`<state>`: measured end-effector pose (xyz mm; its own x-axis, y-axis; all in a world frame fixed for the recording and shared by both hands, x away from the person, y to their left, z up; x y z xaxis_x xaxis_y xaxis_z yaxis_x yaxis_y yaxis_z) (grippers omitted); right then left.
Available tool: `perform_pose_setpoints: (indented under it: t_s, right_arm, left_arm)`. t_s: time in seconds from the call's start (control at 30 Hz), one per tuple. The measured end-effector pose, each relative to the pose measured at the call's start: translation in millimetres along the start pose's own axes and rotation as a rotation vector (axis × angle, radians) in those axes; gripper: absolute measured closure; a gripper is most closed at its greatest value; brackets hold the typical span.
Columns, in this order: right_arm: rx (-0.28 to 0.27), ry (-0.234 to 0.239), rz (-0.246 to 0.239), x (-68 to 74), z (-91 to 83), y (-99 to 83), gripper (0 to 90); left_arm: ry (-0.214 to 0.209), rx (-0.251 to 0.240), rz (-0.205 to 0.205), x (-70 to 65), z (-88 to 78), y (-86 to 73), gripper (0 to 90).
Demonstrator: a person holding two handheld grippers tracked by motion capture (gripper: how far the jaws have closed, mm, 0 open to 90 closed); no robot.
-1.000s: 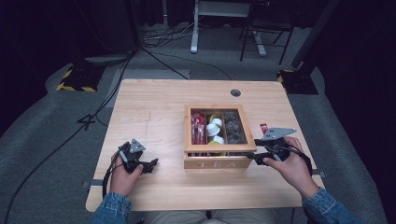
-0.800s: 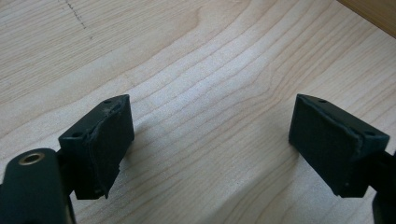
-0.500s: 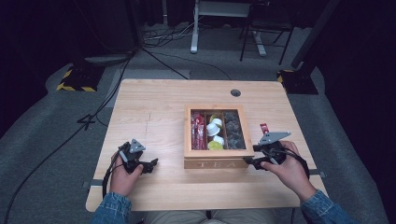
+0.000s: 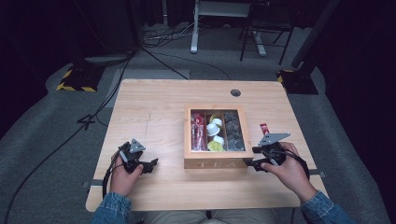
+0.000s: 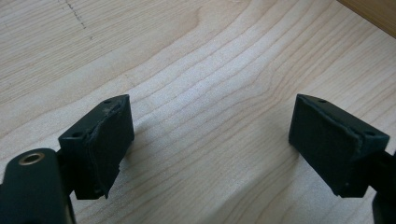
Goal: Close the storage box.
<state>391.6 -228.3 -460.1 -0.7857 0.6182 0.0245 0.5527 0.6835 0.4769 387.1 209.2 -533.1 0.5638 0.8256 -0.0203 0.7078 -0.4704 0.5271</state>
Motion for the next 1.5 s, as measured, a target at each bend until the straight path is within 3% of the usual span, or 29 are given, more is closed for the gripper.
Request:
perform_pose_setpoints:
  t_s: [0.33,0.43,0.67,0.87,0.93,0.97,1.03,1.07,1.5]
  right_arm:
    - [-0.073,0.018,0.023,0.0,-15.1,4.9,33.0]
    - [-0.107,-0.002,0.037,-6.7,-24.1,6.3,32.3]
    - [-0.169,-0.052,0.103,-33.8,-46.3,0.7,30.3]
    - [-0.198,-0.126,0.181,-71.3,-59.8,-17.3,27.4]
    - [-0.192,-0.138,0.191,-75.1,-60.1,-20.2,27.3]
    - [-0.184,-0.169,0.212,-86.4,-59.8,-28.9,27.4]
    - [-0.182,-0.173,0.221,-89.8,-59.7,-31.9,27.3]
    - [-0.185,-0.18,0.25,-98.2,-58.4,-40.3,27.3]
    - [-0.158,-0.255,0.295,-130.4,-36.6,-81.5,27.8]
  left_arm:
    - [-0.002,0.0,-0.001,-0.1,0.0,0.0,14.3]
    - [-0.001,0.001,-0.001,0.0,-0.1,0.0,14.3]
    - [-0.002,0.004,0.007,0.5,-0.6,-0.5,14.3]
    - [-0.005,0.005,0.017,1.3,-0.8,-0.8,14.2]
    - [-0.009,0.005,0.019,1.6,-0.7,-0.6,14.1]
    - [-0.011,0.006,0.022,1.9,-0.7,-0.5,13.9]
    - [-0.01,0.003,0.023,2.4,-0.4,-0.1,13.8]
    - [-0.013,0.004,0.023,2.3,-0.3,0.0,13.7]
    - [-0.017,0.009,0.029,4.4,0.6,1.4,13.0]
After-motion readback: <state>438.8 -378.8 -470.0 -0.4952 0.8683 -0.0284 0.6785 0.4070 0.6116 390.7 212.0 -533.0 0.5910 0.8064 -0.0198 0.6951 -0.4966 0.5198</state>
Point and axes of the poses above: each handheld gripper's, and its own axes: z roughly forward along the jaws, y roughly out of its top, x roughly to its left, the point moved 4 cm from there along z, roughly forward along the jaws, and after that the axes turned 12 degrees about x, right-handed, at the moved point
